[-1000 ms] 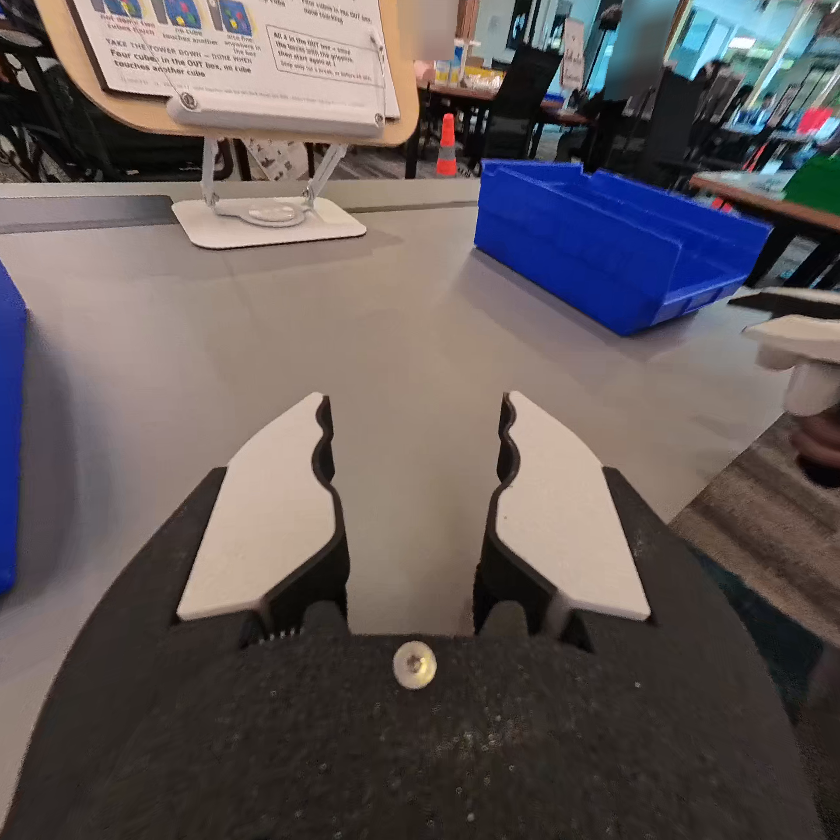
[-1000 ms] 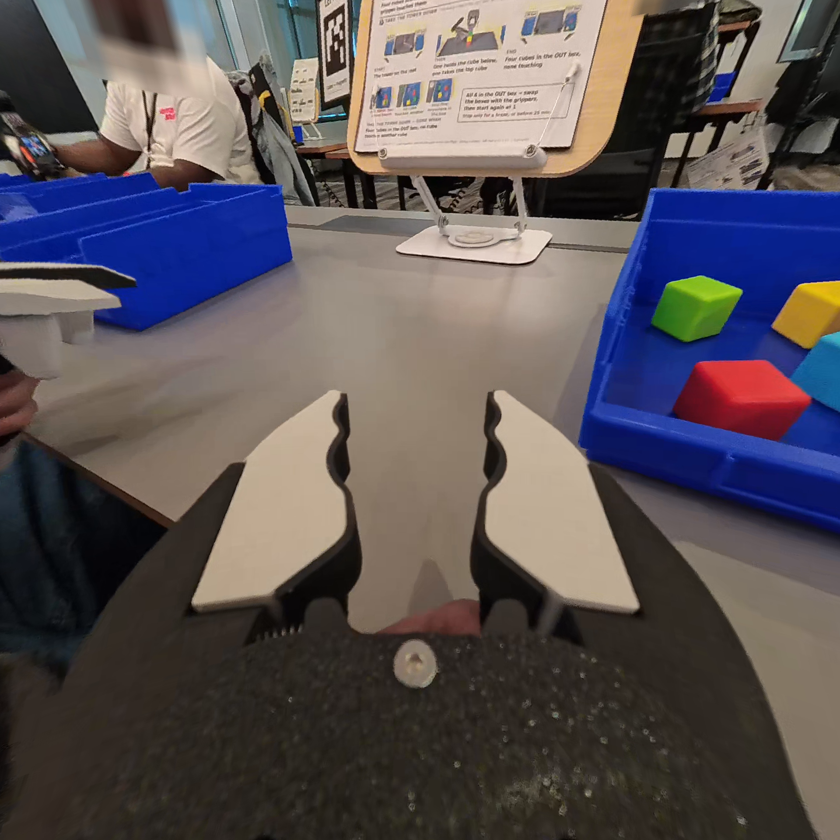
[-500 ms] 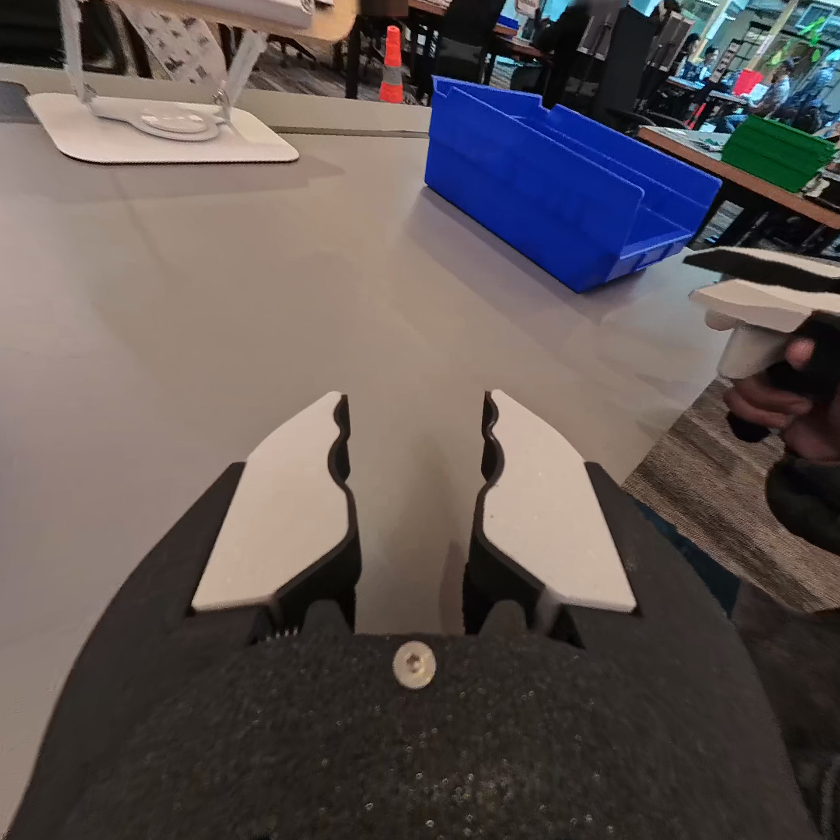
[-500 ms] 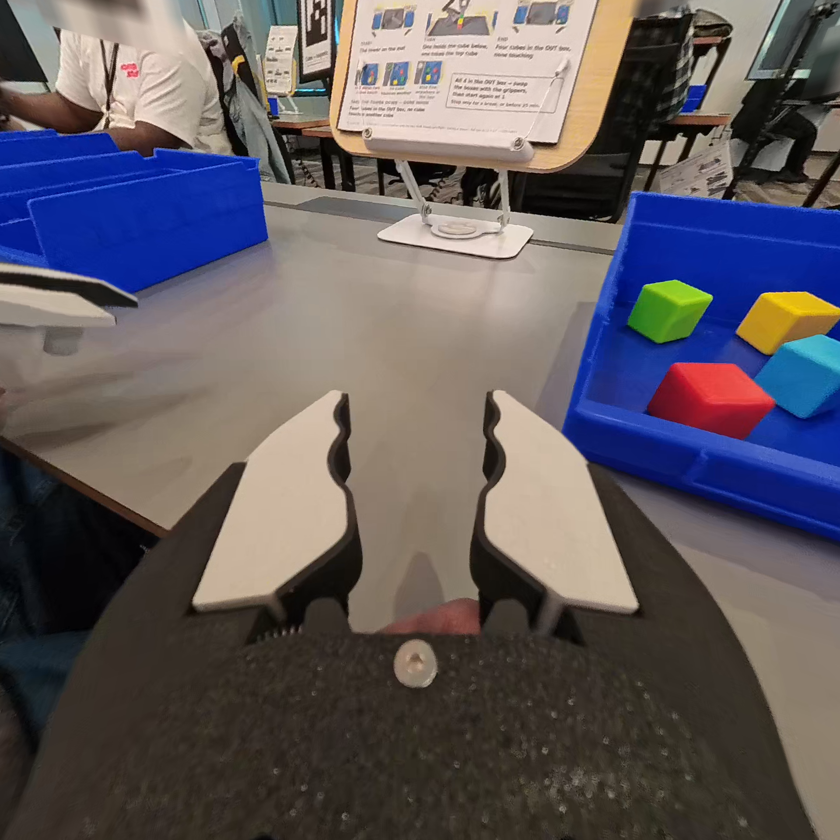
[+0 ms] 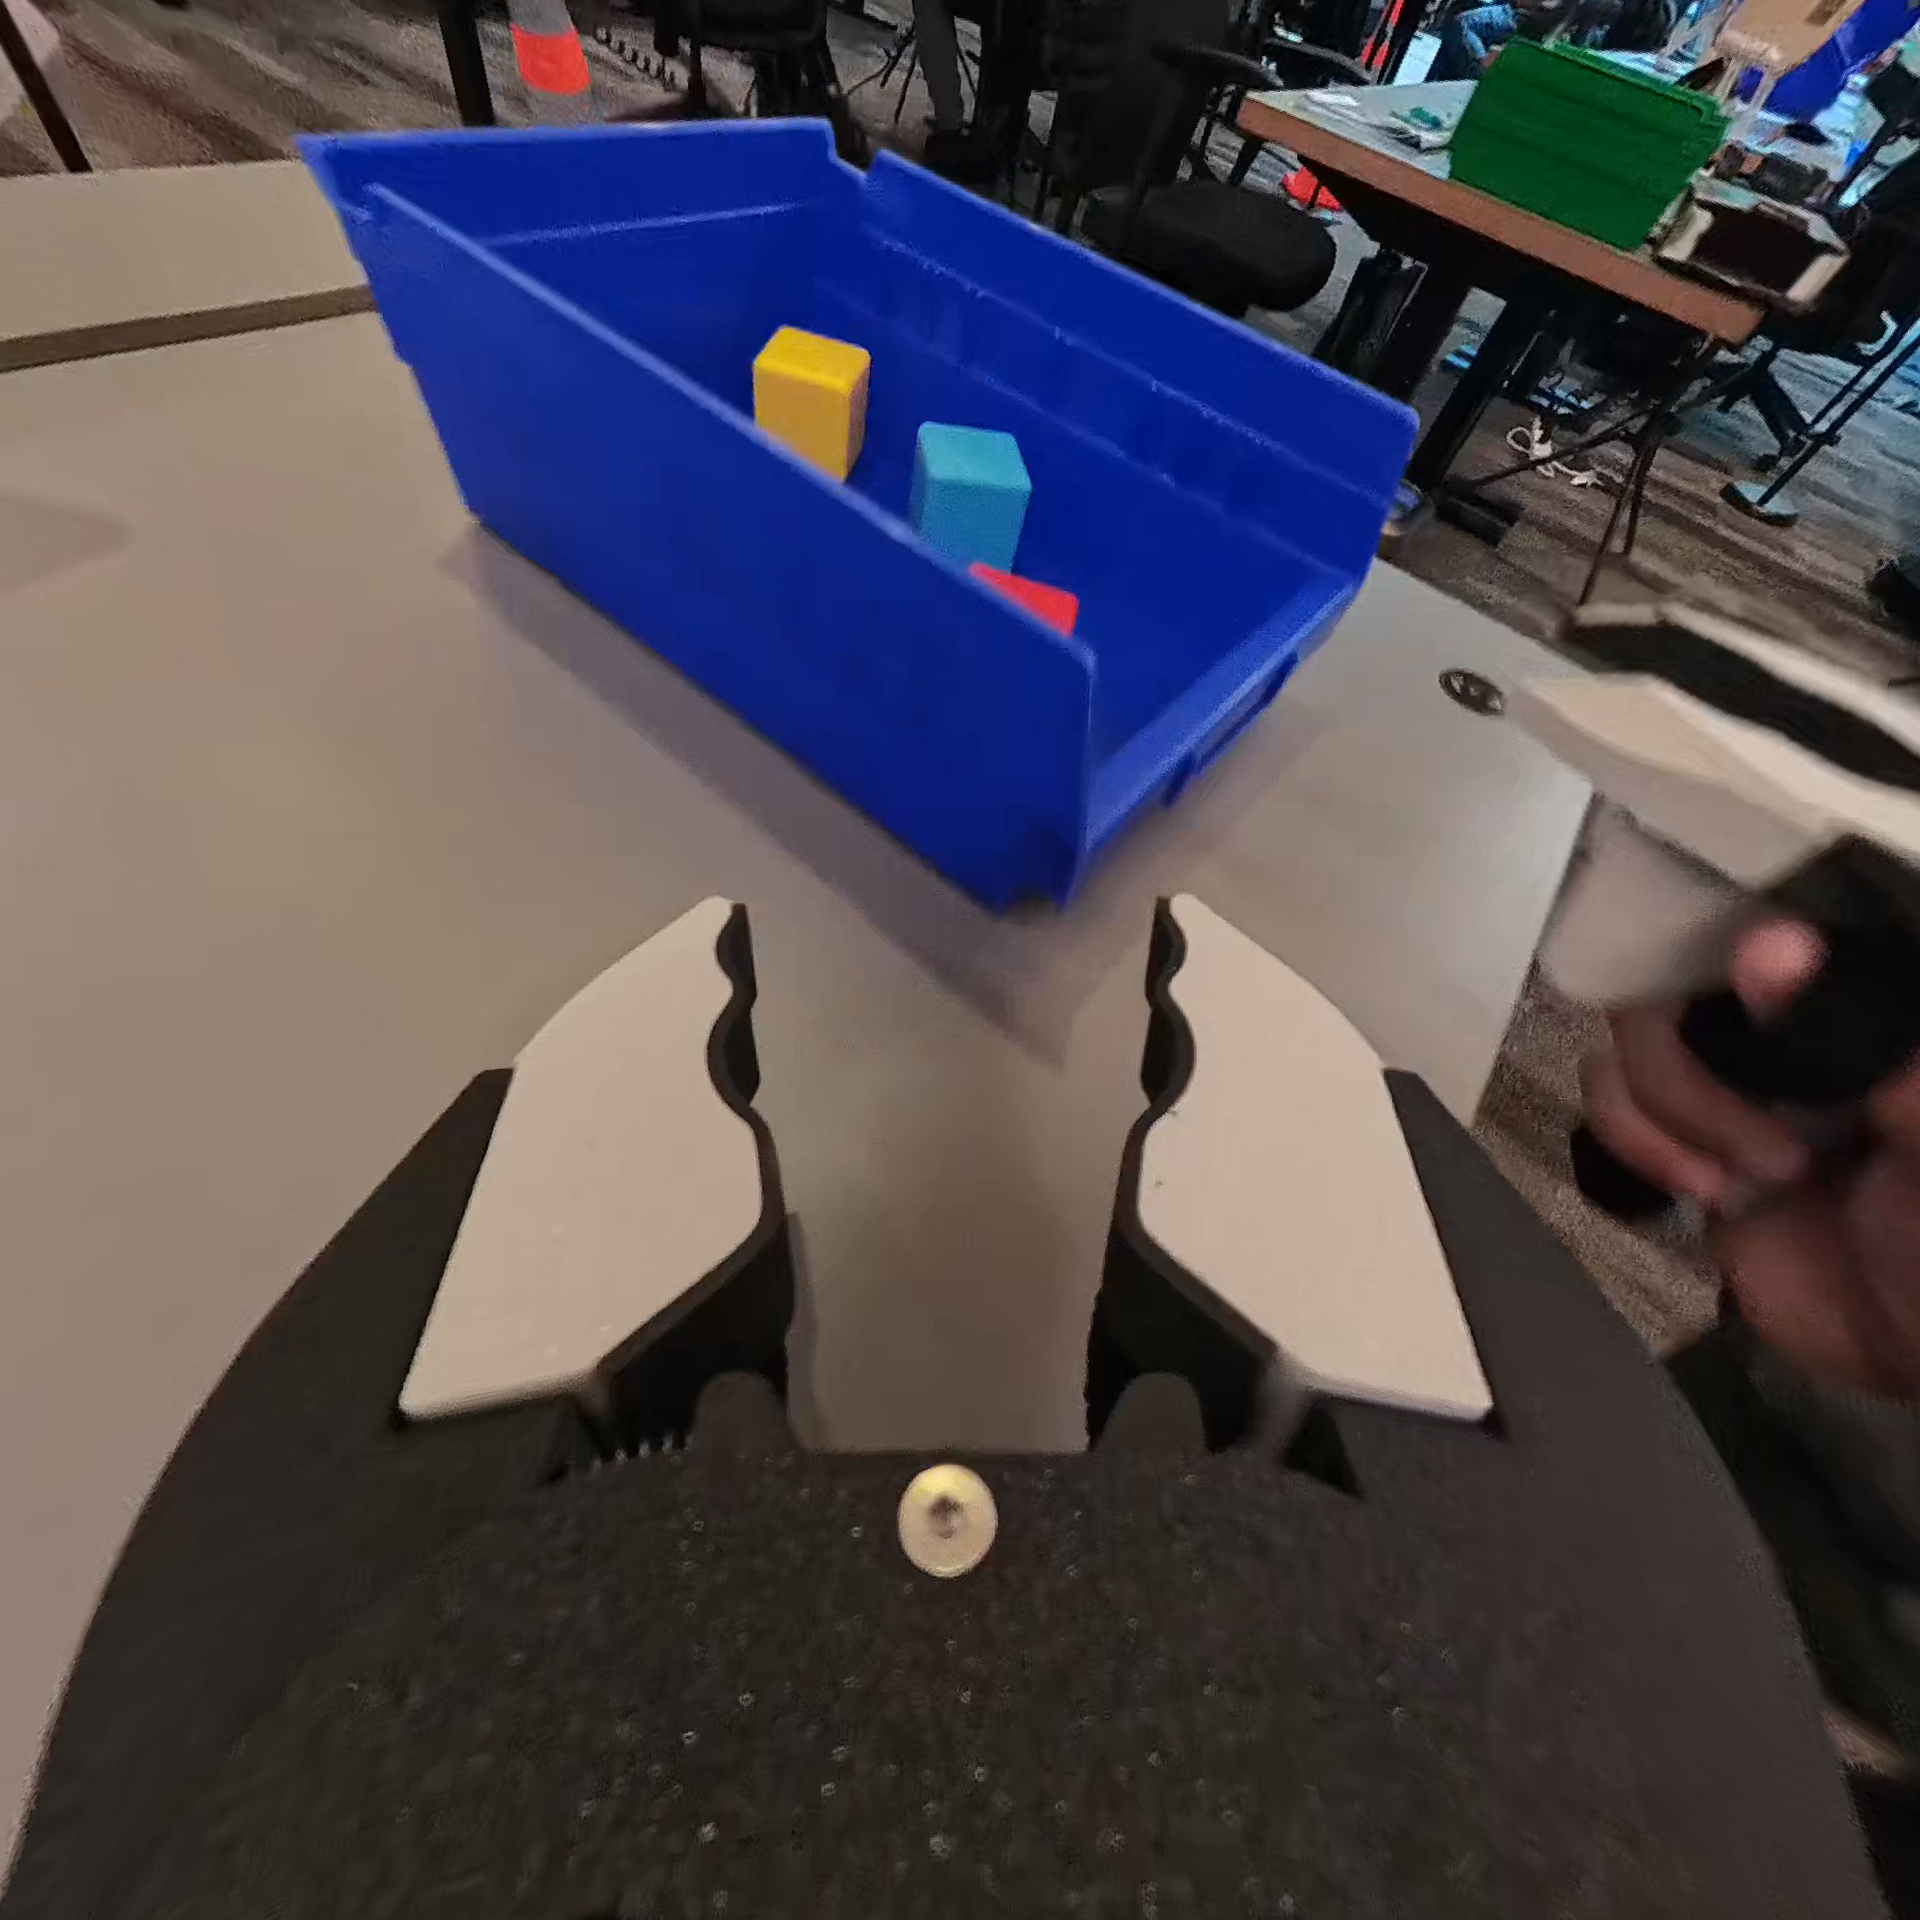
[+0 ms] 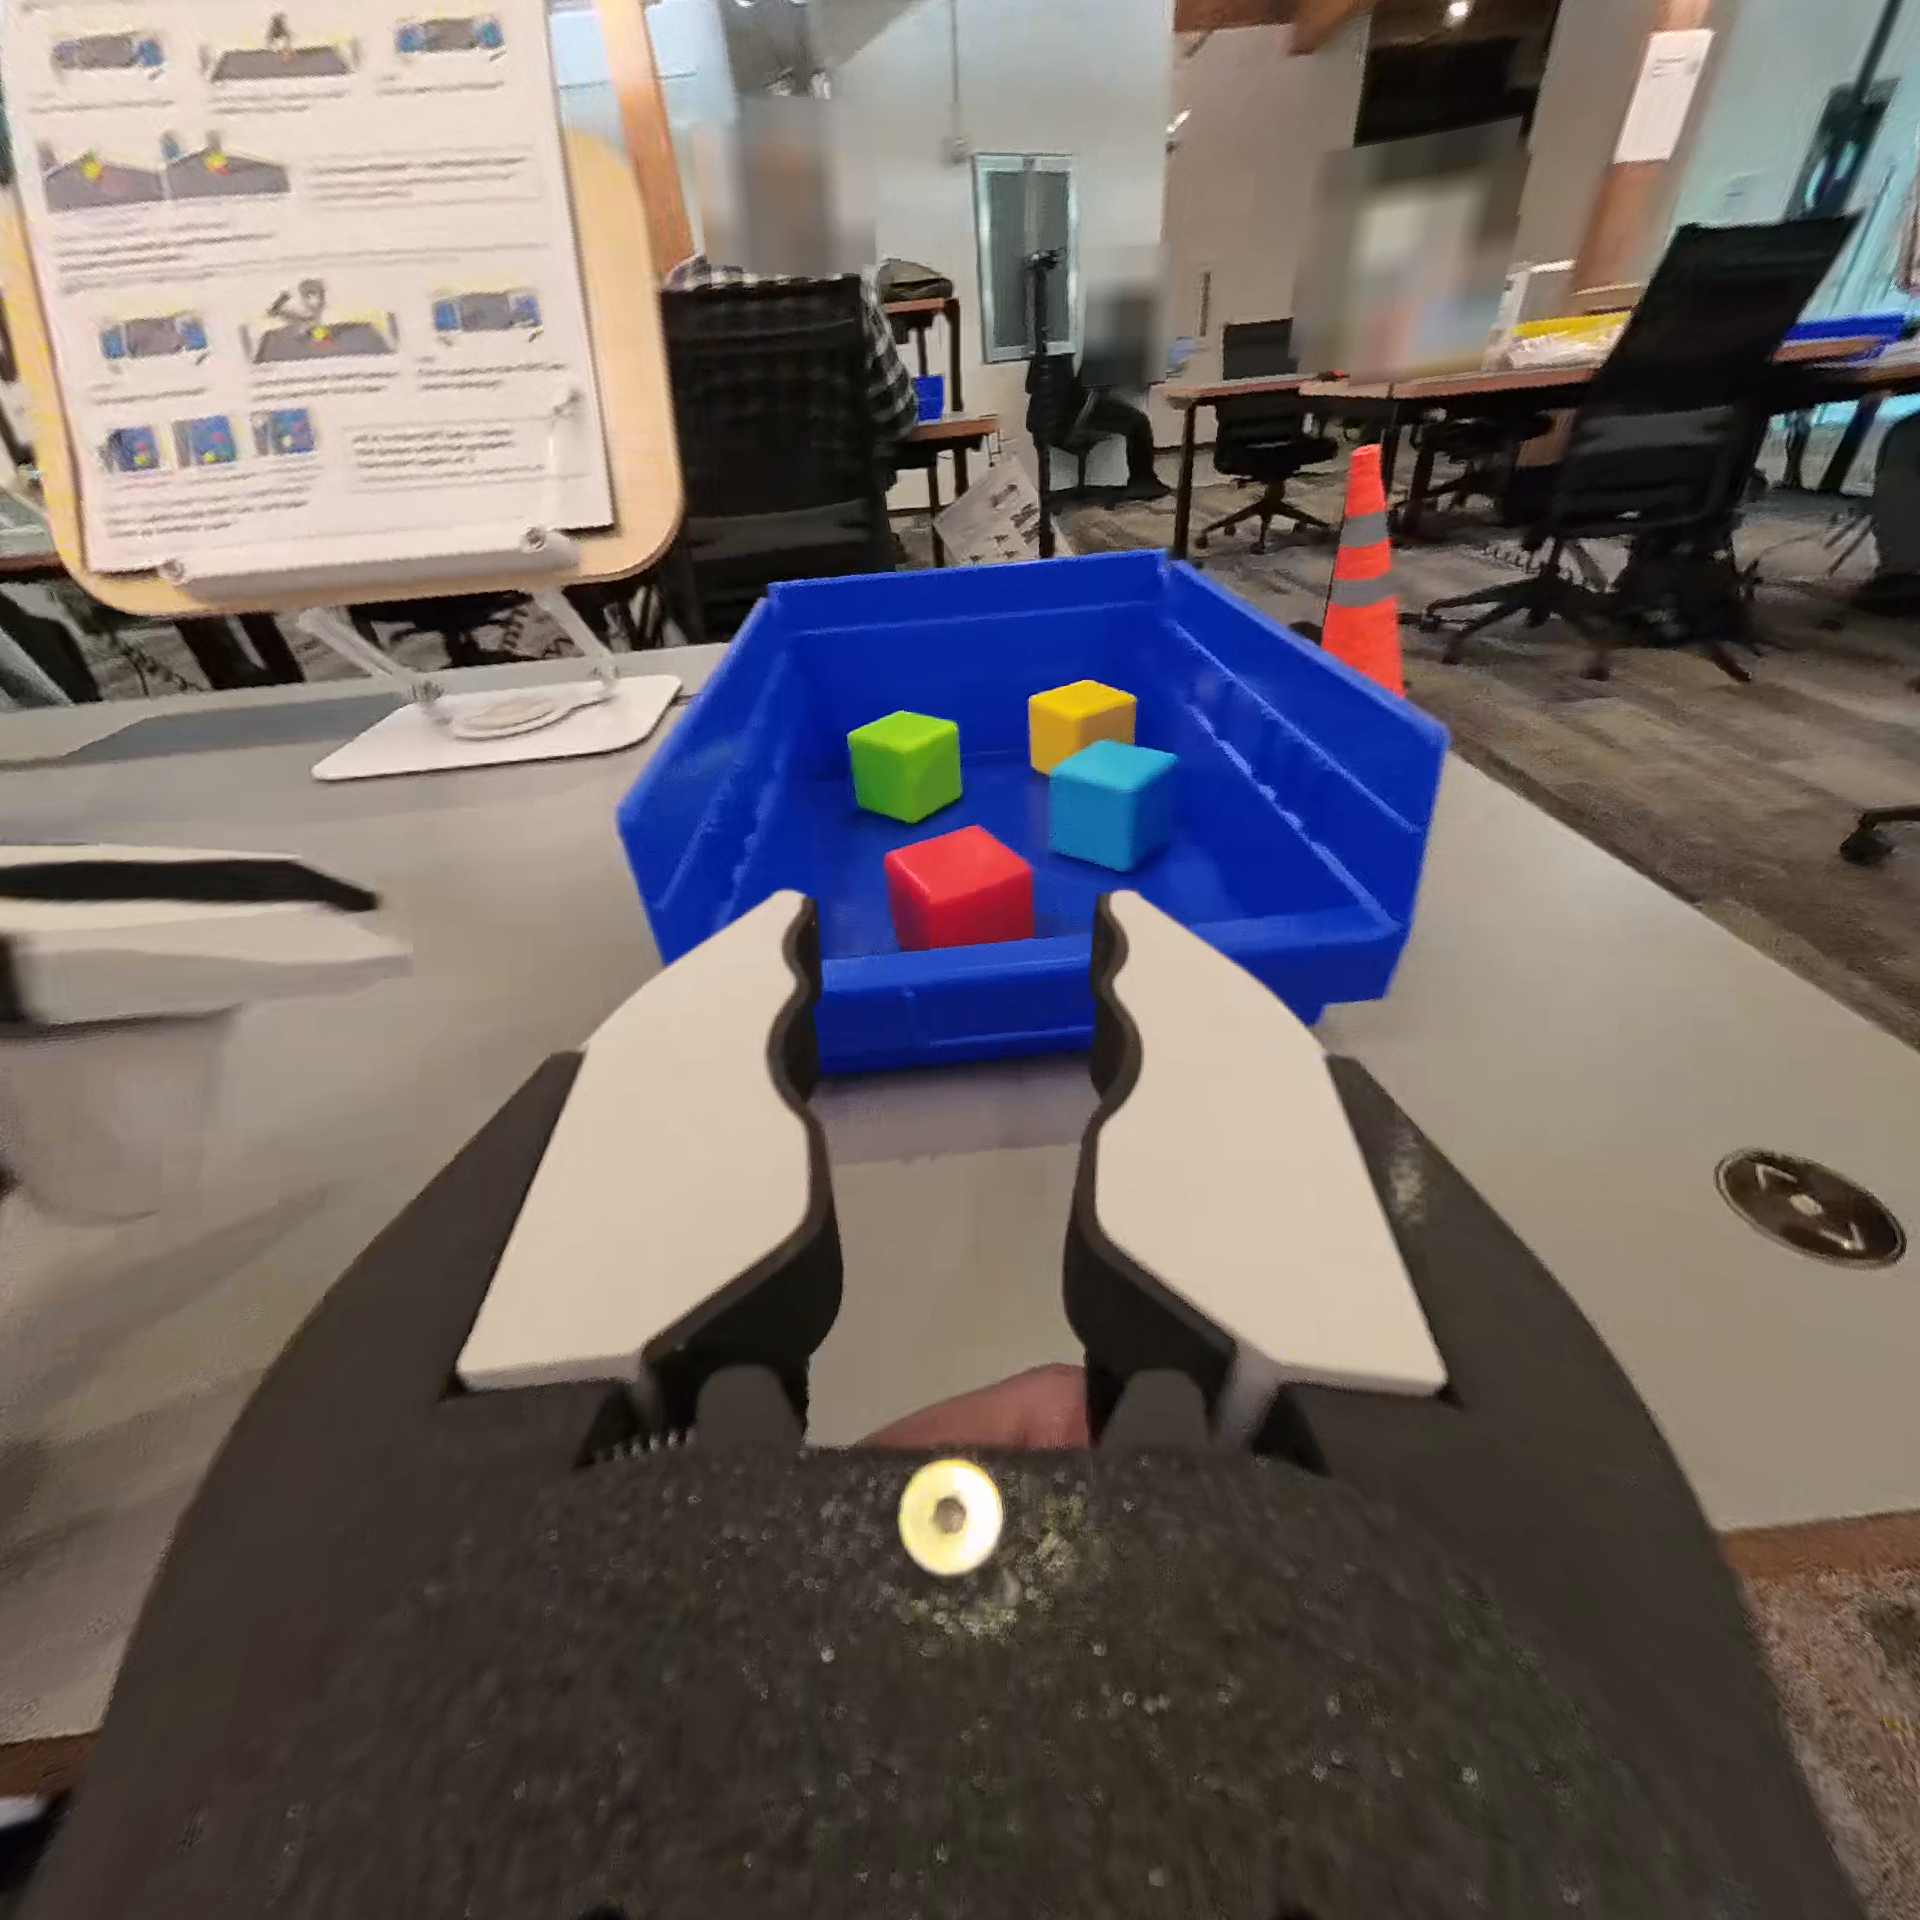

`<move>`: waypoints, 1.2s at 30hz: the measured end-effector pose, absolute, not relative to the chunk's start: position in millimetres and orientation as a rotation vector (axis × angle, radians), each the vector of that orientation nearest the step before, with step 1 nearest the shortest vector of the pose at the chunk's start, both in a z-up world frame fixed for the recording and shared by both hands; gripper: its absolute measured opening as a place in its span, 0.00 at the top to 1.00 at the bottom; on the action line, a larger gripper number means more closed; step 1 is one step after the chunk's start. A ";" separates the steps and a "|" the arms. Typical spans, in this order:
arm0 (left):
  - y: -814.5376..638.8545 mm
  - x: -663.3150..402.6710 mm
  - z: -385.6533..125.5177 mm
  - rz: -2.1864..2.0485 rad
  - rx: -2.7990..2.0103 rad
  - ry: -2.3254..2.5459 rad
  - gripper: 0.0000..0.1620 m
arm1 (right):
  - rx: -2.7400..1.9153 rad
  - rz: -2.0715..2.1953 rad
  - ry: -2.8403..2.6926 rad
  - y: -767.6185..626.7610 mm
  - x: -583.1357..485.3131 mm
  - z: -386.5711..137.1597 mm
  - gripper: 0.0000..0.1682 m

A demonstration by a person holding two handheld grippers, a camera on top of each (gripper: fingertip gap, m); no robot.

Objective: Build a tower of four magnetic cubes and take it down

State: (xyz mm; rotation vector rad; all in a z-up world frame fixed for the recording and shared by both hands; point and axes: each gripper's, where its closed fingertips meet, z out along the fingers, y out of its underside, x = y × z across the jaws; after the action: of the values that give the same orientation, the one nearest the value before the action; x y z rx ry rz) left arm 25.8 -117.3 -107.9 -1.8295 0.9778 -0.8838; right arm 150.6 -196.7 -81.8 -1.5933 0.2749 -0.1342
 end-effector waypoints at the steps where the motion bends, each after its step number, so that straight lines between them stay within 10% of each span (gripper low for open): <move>1: -111.2 43.6 -107.3 -0.883 -1.843 0.963 0.57 | -1.595 -0.112 0.296 -198.0 154.1 -83.4 0.72; 6: -78.3 106.1 -121.7 -0.821 -1.912 0.901 0.54 | -1.636 -0.158 0.341 -199.0 168.4 -94.0 0.69; 15: -49.4 82.3 -126.4 -0.644 -1.927 0.811 0.89 | -1.734 -0.292 0.418 -194.9 190.6 -114.4 0.67; 22: -49.5 41.9 -123.4 -0.722 -1.965 0.677 0.97 | -1.765 -0.281 0.472 -180.5 195.4 -122.5 0.68; 27: -62.1 31.8 -122.9 -0.669 -1.954 0.667 0.97 | -1.797 -0.302 0.444 -177.7 181.6 -123.5 0.96; 36: -79.3 -16.6 -117.7 -0.580 -1.922 0.629 0.98 | -1.737 -0.281 0.455 -178.1 144.4 -99.6 0.99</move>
State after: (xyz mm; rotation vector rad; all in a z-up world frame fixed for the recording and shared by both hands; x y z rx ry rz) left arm -16.6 -79.3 -117.7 -1.9216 0.6295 -0.5796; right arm 144.4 -178.1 -99.6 -1.7368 0.4549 -0.2813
